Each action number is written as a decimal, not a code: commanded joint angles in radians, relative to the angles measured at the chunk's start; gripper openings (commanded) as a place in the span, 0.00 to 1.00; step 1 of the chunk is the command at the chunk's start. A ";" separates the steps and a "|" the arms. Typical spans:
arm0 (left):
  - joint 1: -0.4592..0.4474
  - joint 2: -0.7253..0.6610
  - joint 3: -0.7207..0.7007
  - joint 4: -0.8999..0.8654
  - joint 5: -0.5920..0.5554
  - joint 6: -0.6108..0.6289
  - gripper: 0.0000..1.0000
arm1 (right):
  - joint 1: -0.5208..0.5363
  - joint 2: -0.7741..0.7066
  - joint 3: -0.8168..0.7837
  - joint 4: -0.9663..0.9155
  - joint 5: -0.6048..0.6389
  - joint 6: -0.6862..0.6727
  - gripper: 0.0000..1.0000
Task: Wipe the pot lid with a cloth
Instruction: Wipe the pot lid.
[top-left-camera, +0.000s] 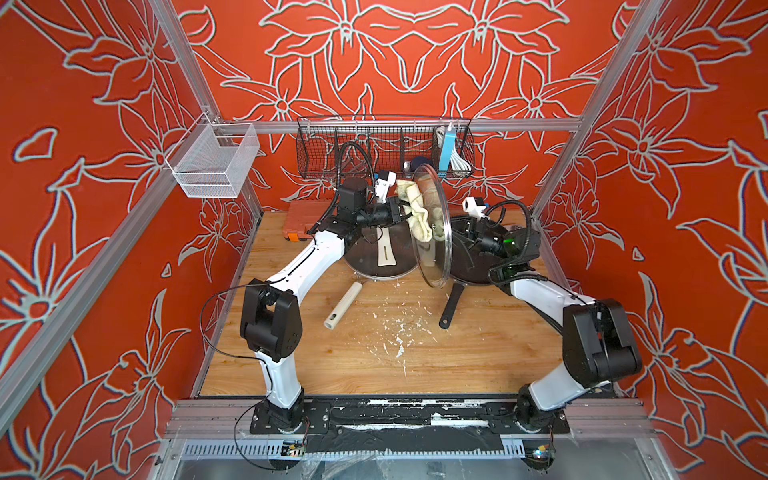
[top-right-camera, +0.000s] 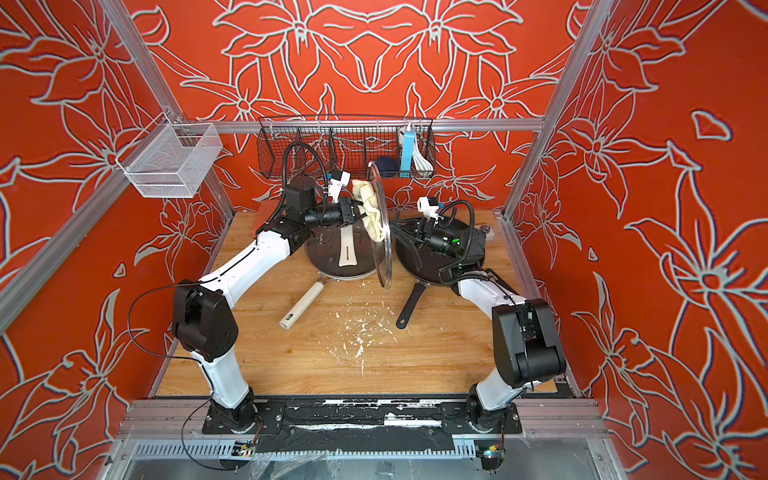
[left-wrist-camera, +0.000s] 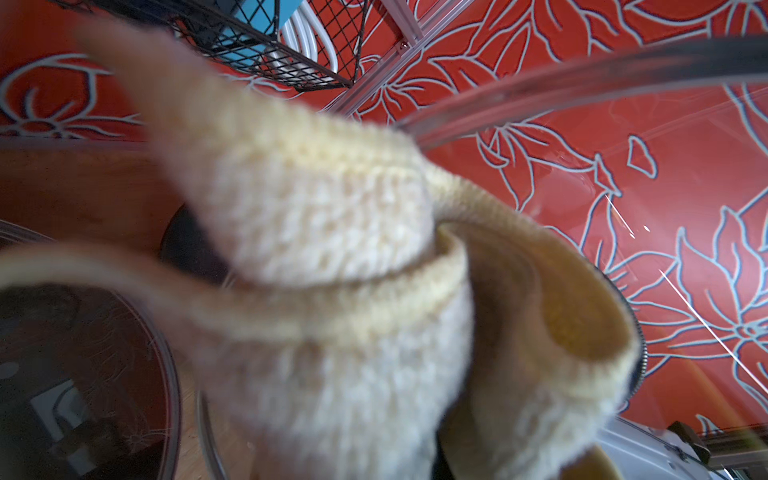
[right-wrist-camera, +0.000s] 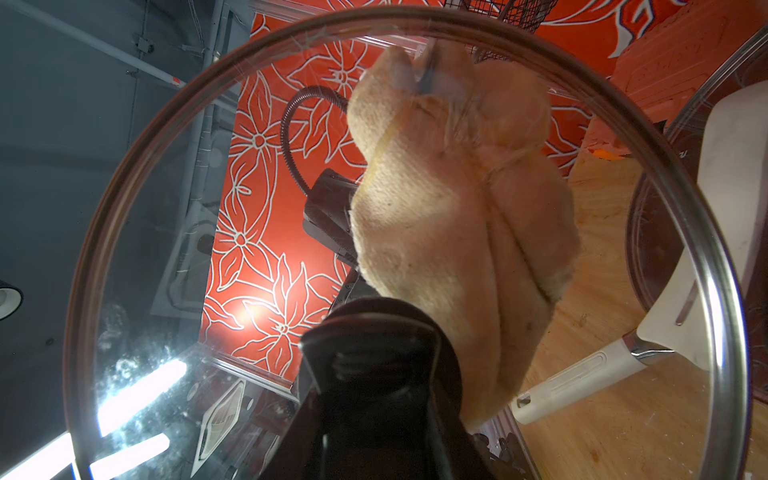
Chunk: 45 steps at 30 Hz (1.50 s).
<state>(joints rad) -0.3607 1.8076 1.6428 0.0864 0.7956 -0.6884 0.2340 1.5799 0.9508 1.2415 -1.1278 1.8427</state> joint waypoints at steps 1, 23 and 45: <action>-0.029 -0.091 0.021 0.021 0.031 -0.005 0.00 | 0.009 -0.042 0.039 0.138 0.031 0.017 0.00; -0.198 -0.362 -0.314 0.076 -0.061 0.042 0.00 | 0.009 -0.023 0.071 0.141 0.031 0.033 0.00; -0.116 -0.522 -0.488 -0.140 -0.235 0.188 0.00 | 0.007 -0.130 0.052 -0.233 0.086 -0.268 0.00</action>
<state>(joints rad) -0.4908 1.3853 1.1728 0.0231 0.6304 -0.5800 0.2359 1.5471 0.9524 1.0336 -1.1145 1.7012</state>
